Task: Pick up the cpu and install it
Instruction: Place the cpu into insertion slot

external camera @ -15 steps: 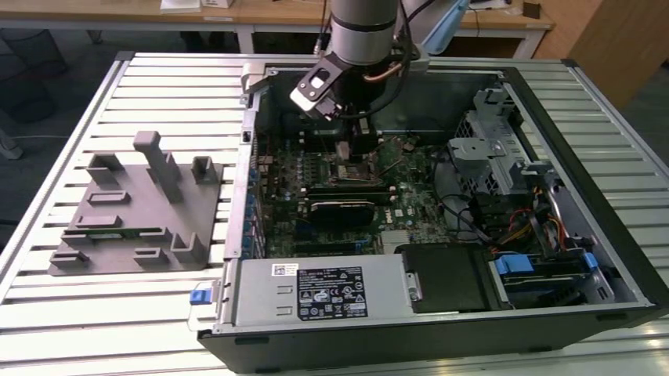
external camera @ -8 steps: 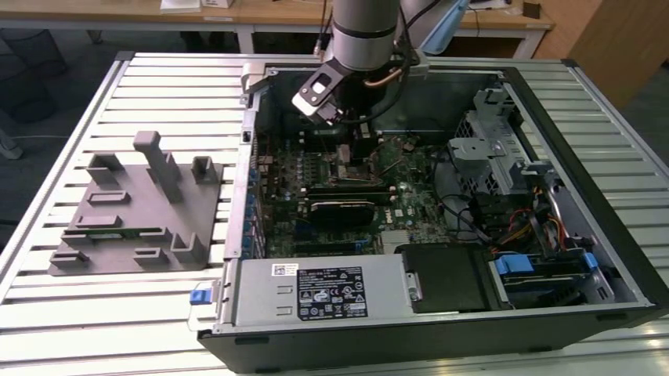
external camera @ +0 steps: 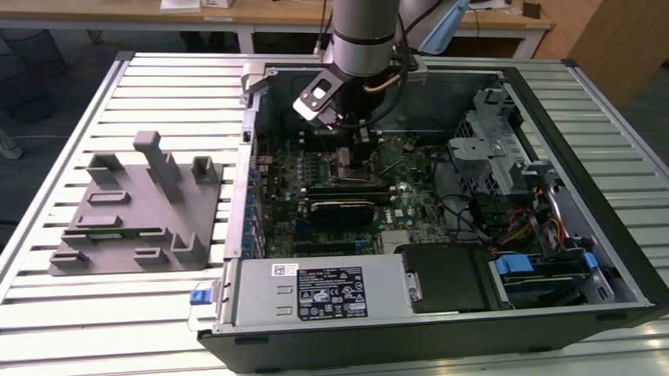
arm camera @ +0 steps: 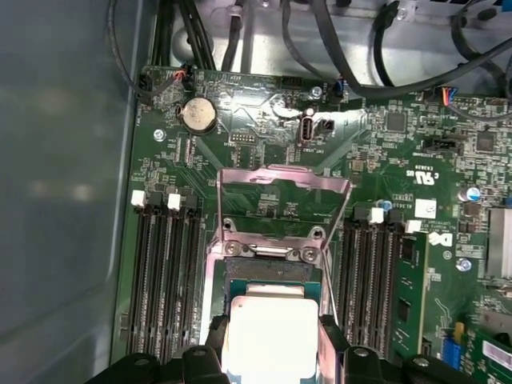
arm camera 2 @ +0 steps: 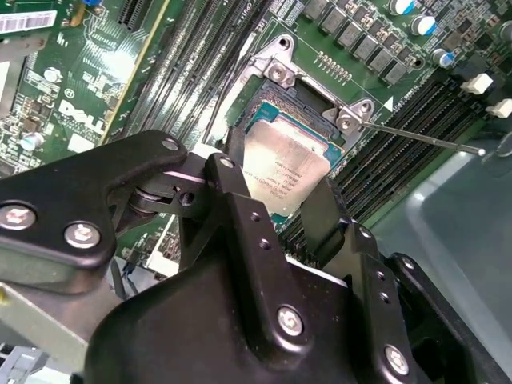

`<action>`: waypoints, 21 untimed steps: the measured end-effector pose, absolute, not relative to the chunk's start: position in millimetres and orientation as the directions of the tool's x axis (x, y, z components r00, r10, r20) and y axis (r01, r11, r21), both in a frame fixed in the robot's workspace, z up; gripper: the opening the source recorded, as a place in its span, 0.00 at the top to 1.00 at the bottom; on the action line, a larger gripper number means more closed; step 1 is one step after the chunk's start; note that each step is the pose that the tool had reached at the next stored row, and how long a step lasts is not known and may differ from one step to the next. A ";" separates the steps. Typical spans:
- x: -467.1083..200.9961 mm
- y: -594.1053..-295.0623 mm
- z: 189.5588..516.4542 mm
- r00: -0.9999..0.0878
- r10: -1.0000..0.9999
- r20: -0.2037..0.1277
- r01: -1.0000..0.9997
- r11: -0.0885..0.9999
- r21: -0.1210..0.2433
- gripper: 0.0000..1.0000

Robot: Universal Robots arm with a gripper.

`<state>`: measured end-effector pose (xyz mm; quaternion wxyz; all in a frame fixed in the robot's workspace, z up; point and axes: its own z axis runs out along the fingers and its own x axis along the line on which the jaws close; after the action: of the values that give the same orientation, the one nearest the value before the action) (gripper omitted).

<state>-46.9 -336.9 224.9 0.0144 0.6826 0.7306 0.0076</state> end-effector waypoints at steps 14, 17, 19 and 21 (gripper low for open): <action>-47.0 -336.9 211.5 -0.067 0.998 -0.011 0.997 0.067 0.031 0.47; -46.9 -336.8 209.5 -0.066 0.998 -0.011 0.997 0.066 0.031 0.47; -46.8 -336.7 208.1 -0.066 0.998 -0.011 0.997 0.066 0.031 0.47; -46.7 -336.7 206.6 -0.065 0.998 -0.011 0.997 0.065 0.031 0.47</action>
<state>-46.7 -336.7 206.6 0.0144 0.6836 0.7297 0.0075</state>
